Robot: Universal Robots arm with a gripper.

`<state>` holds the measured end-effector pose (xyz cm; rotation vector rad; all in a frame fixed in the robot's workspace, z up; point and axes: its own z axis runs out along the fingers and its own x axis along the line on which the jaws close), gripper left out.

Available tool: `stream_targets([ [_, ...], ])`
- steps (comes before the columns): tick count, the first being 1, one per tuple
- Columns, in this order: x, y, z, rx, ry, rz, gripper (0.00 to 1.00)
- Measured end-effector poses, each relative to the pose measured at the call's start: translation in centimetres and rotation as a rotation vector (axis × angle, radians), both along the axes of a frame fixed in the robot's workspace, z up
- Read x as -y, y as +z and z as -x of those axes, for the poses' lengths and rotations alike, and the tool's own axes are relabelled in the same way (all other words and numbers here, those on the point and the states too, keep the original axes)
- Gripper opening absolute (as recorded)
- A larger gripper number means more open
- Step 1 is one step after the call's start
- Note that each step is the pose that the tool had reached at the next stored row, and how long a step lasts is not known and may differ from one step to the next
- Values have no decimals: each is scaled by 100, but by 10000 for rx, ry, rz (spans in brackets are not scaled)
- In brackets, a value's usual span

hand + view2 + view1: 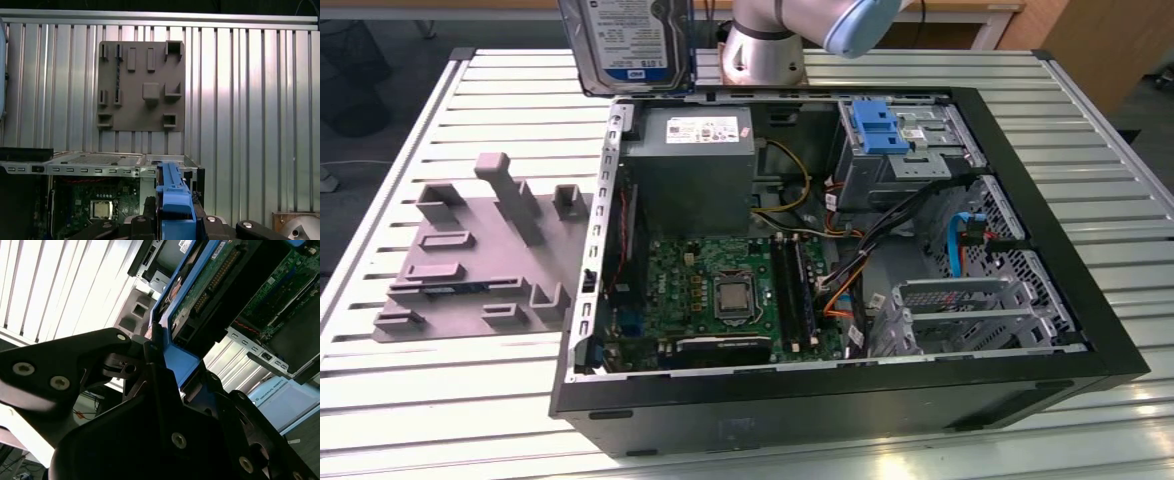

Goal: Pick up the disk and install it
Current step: 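Pick up the disk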

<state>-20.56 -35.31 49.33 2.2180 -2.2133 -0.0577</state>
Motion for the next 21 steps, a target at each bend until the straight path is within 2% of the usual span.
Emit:
stream_targets([
  [15, 0, -1, -104, -1, 0, 0, 36],
  [21, 0, -2, -173, -1, 0, 1, 36],
])
